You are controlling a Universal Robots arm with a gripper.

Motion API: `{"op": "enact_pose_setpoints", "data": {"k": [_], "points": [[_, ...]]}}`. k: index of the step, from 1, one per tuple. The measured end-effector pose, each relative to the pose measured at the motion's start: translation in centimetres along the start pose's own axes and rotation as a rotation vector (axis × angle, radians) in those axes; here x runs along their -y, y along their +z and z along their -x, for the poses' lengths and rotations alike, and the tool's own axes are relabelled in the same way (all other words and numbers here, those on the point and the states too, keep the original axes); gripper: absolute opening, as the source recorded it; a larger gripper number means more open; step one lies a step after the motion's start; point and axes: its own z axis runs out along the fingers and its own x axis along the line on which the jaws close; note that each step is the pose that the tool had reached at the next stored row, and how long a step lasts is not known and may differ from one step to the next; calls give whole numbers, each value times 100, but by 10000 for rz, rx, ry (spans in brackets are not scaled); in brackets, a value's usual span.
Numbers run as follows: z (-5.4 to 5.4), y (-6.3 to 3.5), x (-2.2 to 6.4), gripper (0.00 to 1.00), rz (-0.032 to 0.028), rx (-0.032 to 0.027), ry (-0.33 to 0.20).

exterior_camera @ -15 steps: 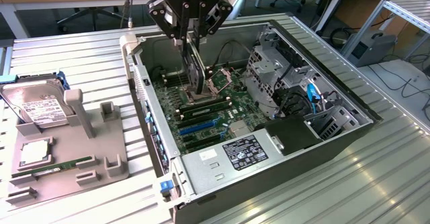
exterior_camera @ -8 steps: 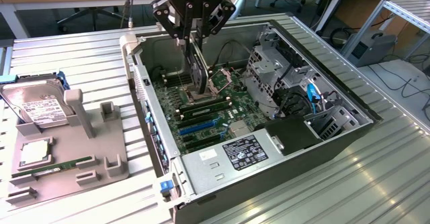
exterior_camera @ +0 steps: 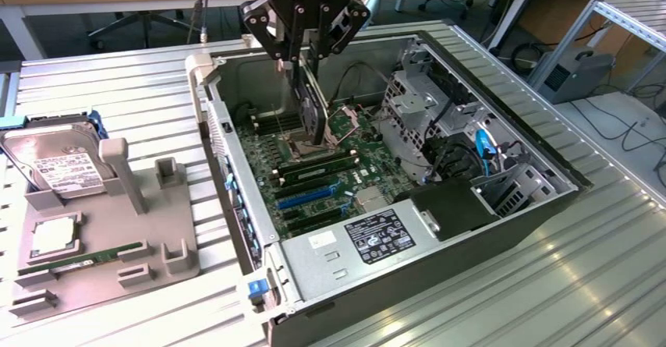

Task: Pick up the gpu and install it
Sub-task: 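Pick up the gpu and move the gpu toward the slot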

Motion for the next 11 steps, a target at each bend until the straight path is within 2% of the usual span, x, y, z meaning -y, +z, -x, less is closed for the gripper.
{"op": "enact_pose_setpoints", "data": {"k": [11], "points": [[83,19,-6,27,-8,1,0]]}}
